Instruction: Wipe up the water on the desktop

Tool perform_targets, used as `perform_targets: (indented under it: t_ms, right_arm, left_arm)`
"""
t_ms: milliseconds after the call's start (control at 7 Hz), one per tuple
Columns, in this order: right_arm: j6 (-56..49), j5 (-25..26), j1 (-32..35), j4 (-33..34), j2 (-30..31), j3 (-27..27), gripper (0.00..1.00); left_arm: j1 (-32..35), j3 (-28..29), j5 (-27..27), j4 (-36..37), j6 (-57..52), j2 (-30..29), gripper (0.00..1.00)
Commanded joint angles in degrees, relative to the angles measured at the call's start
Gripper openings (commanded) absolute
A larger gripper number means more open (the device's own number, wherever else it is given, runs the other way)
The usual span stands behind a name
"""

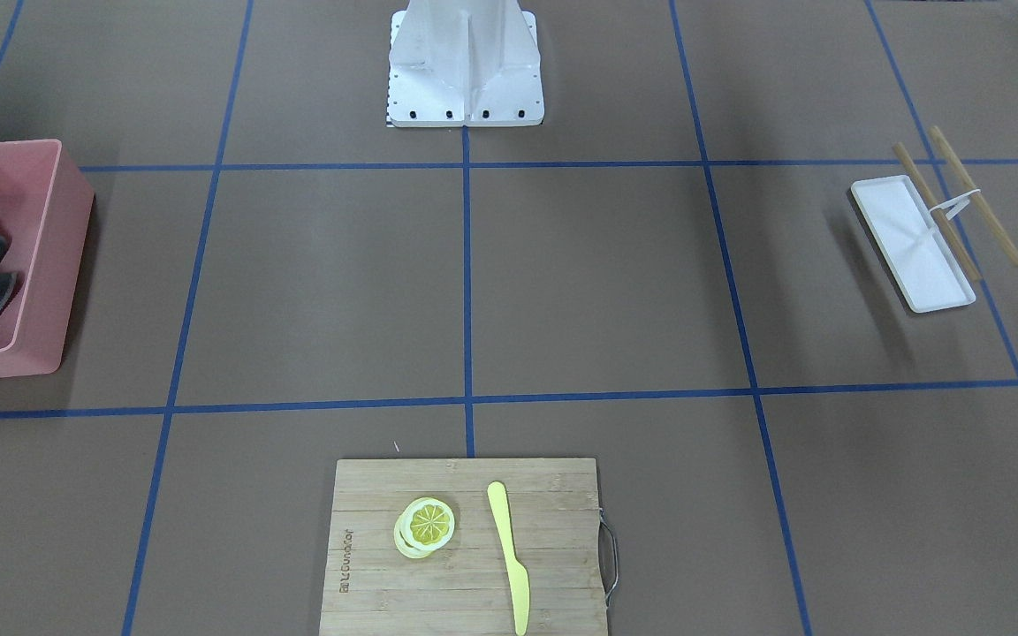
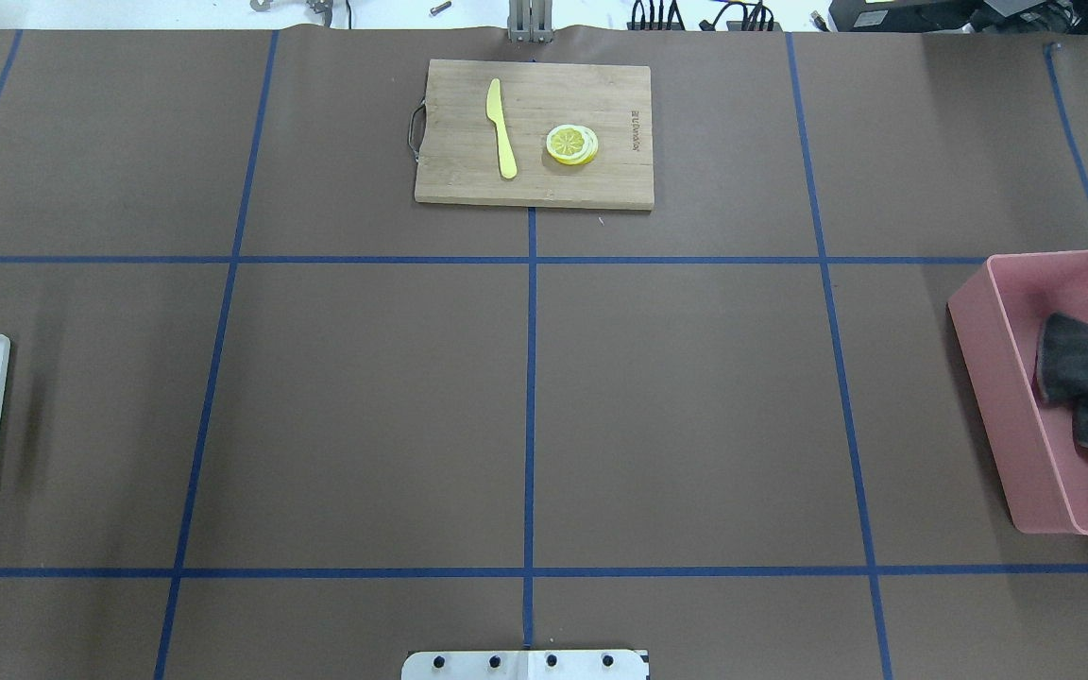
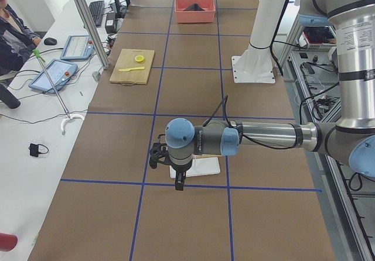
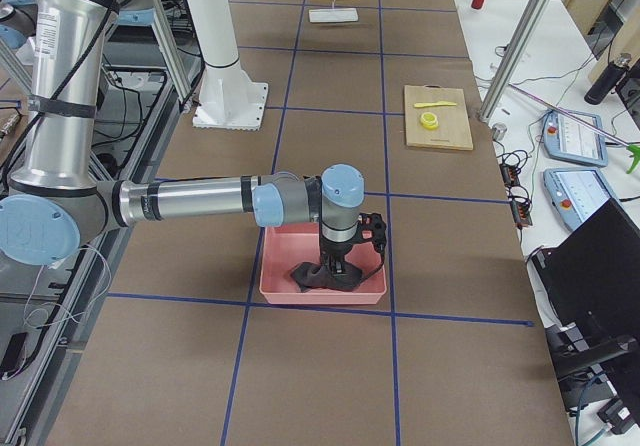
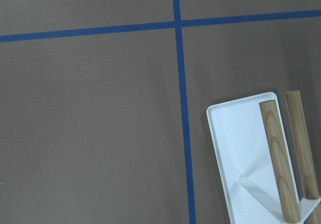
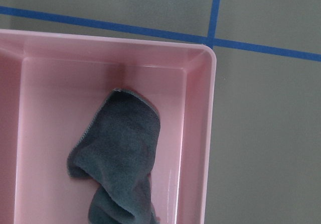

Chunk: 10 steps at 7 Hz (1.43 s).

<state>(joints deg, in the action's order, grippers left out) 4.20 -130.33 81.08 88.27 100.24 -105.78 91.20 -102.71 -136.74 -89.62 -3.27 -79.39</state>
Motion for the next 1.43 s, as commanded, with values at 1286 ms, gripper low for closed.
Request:
perform_targets:
  t_ms: [1286]
  right_arm:
    - [0.9, -0.6, 0.8, 0.1, 0.1, -1.0, 1.0]
  left_arm:
    - [0.9, 0.1, 1.0, -6.3, 2.9, 2.5, 0.98]
